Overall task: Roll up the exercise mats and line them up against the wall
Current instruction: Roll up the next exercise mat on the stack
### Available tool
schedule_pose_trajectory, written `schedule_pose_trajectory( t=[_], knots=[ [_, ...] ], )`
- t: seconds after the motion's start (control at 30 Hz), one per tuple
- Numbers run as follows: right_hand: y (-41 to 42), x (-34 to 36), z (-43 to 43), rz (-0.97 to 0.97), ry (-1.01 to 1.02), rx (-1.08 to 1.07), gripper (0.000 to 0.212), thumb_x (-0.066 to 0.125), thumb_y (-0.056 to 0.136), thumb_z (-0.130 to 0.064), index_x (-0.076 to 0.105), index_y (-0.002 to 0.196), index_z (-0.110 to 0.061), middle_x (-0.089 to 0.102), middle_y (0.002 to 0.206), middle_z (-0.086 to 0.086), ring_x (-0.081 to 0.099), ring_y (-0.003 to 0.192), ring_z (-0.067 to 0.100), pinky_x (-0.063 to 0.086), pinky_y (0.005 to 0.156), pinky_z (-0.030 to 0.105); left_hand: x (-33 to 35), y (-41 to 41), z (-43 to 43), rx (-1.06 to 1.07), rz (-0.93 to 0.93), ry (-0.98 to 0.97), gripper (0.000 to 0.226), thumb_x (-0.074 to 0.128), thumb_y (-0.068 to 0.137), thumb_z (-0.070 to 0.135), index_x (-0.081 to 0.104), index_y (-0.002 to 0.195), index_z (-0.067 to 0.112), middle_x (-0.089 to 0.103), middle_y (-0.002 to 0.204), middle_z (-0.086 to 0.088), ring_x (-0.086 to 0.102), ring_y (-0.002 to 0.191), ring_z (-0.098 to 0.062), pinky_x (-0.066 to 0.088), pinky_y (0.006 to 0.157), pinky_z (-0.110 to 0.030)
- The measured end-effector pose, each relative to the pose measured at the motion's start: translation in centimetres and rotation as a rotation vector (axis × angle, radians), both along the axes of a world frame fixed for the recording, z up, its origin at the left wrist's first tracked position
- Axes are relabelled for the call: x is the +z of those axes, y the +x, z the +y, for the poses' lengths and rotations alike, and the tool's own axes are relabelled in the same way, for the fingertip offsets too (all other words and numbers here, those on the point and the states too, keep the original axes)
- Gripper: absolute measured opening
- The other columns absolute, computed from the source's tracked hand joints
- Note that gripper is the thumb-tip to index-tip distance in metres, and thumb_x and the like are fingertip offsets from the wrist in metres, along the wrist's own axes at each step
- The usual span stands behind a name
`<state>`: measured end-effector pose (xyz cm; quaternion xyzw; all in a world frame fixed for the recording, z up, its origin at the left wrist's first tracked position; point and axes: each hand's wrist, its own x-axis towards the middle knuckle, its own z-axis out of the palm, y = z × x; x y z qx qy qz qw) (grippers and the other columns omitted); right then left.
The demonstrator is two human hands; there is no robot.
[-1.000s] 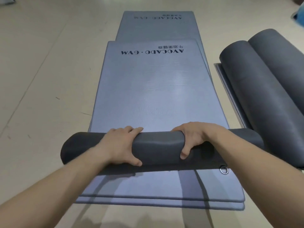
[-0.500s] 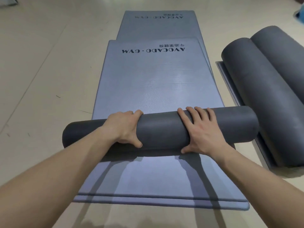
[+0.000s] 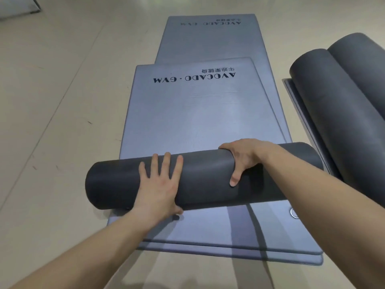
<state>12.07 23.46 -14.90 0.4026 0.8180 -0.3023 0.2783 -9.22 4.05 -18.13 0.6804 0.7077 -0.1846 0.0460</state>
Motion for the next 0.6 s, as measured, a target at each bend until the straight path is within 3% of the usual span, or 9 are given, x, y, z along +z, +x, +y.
schedule_pose_trajectory(
  t=[0.1,0.2,0.3,0.37,0.43,0.5,0.6],
  knots=[
    [1.8,-1.2,-1.6,0.074,0.24,0.014,0.137,0.085,0.046,-0.078,0.02,0.16,-0.039,0.04,0.152,-0.001,0.039,0.14,0.027,0.037,0.115,0.047,-1.1,-1.4,1.9,-0.027,-0.027,0.06,0.138,0.072,0.063,0.079,-0.009,0.158,0.02,0.017,0.165,-0.014,0.023,0.149,-0.042,0.025,0.116,-0.067],
    [4.1,-3.2,-5.7,-0.018,0.511,0.182,0.161,0.061,0.034,-0.099,-0.011,0.161,-0.03,0.01,0.167,0.01,0.016,0.153,0.036,0.016,0.124,0.058,-0.7,-2.9,3.7,-0.07,-0.092,-0.003,0.135,0.07,0.056,0.081,0.001,0.159,0.026,0.028,0.16,-0.005,0.035,0.142,-0.033,0.03,0.114,-0.06],
    [3.4,-3.4,-5.5,-0.03,0.613,0.221,0.146,0.071,0.047,-0.087,-0.005,0.158,-0.031,0.028,0.158,0.01,0.036,0.14,0.036,0.03,0.116,0.055,0.5,-3.6,5.5,-0.091,-0.141,-0.078,0.128,0.071,0.055,0.08,0.011,0.157,0.03,0.04,0.153,0.0,0.048,0.132,-0.03,0.038,0.109,-0.055],
    [2.6,-1.8,-4.9,-0.008,0.539,0.201,0.132,0.074,0.05,-0.078,0.008,0.155,-0.034,0.043,0.144,0.005,0.049,0.124,0.034,0.041,0.106,0.051,1.7,-4.3,6.6,-0.087,-0.207,-0.171,0.123,0.075,0.053,0.077,0.021,0.155,0.033,0.051,0.143,0.004,0.055,0.122,-0.025,0.045,0.103,-0.049],
    [2.5,-0.4,-5.4,-0.001,0.341,0.156,0.122,0.077,0.05,-0.075,0.018,0.15,-0.038,0.051,0.128,0.0,0.055,0.11,0.029,0.049,0.097,0.046,3.1,-5.1,7.4,-0.038,-0.353,-0.334,0.117,0.085,0.051,0.07,0.031,0.15,0.039,0.057,0.134,0.01,0.058,0.117,-0.02,0.048,0.102,-0.043],
    [3.0,0.2,-6.7,-0.028,0.131,0.115,0.117,0.081,0.051,-0.073,0.023,0.147,-0.041,0.052,0.12,-0.004,0.056,0.106,0.025,0.051,0.096,0.044,3.8,-5.1,7.0,-0.046,-0.405,-0.445,0.119,0.087,0.052,0.069,0.03,0.153,0.04,0.054,0.141,0.011,0.054,0.124,-0.019,0.044,0.108,-0.041],
    [3.3,0.6,-6.0,-0.013,-0.004,0.032,0.106,0.087,0.046,-0.066,0.036,0.137,-0.047,0.059,0.119,-0.009,0.06,0.106,0.019,0.052,0.098,0.043,2.8,-4.0,2.6,-0.182,-0.277,-0.186,0.135,0.07,0.056,0.084,0.01,0.163,0.03,0.03,0.162,-0.001,0.034,0.146,-0.026,0.028,0.122,-0.046]
  ],
)
